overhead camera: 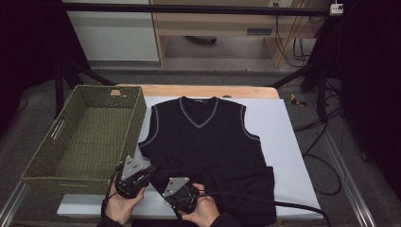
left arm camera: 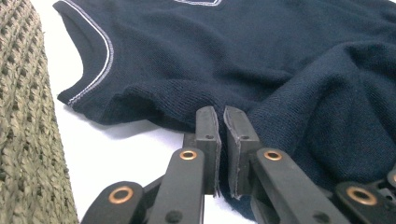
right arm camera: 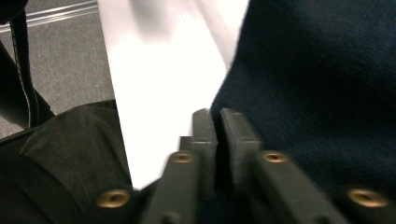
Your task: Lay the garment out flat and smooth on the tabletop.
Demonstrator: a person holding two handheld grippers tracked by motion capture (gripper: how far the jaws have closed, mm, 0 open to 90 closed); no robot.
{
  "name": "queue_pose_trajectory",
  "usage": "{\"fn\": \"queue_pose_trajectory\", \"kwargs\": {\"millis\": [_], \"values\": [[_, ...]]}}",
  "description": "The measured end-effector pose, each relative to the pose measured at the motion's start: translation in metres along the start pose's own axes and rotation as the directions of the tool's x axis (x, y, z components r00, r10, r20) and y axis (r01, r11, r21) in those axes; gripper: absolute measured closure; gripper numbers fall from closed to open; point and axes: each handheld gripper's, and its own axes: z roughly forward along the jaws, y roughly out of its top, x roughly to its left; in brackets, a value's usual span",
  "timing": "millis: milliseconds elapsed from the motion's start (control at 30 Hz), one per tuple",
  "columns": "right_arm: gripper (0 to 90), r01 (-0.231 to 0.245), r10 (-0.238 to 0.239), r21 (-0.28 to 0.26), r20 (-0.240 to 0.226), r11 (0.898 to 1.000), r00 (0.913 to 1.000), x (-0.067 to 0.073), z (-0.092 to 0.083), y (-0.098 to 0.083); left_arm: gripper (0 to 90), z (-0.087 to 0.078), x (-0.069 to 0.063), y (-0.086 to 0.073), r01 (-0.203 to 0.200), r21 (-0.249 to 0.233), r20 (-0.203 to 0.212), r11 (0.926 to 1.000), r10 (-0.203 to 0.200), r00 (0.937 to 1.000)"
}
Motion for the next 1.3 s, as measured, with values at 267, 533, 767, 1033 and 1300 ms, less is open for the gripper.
{"fn": "queue_pose_trajectory", "kwargs": {"millis": [267, 533, 767, 1033, 1300], "values": [[88.5, -0.095, 0.069, -0.117, -0.208, 0.989, 0.9757, 0.008, -0.011, 0.018, 84.7, -0.013, 0.000, 0.010, 0.010, -0.020, 0.010, 0.9998, -0.010, 0.9999], [64.0, -0.086, 0.053, -0.132, -0.234, 0.988, 0.9707, 0.027, -0.002, 0.026, 84.6, -0.015, 0.000, 0.006, 0.006, -0.002, 0.003, 1.0000, -0.006, 1.0000], [41.9, -0.099, 0.108, -0.233, 0.027, 0.967, 0.9938, -0.027, -0.086, -0.002, 84.3, -0.012, -0.005, 0.000, -0.001, 0.021, 0.004, 0.9998, 0.001, 1.0000], [36.4, -0.274, 0.333, -0.230, 0.280, 0.934, 0.9005, -0.089, -0.167, -0.105, 58.4, -0.012, -0.011, -0.015, 0.017, 0.022, 0.018, 0.9996, -0.018, 0.9997], [34.6, -0.439, 0.487, -0.211, 0.348, 0.873, 0.8012, -0.098, -0.192, -0.189, 43.7, -0.020, -0.020, -0.033, 0.017, 0.061, 0.027, 0.9980, -0.019, 0.9994]]}}
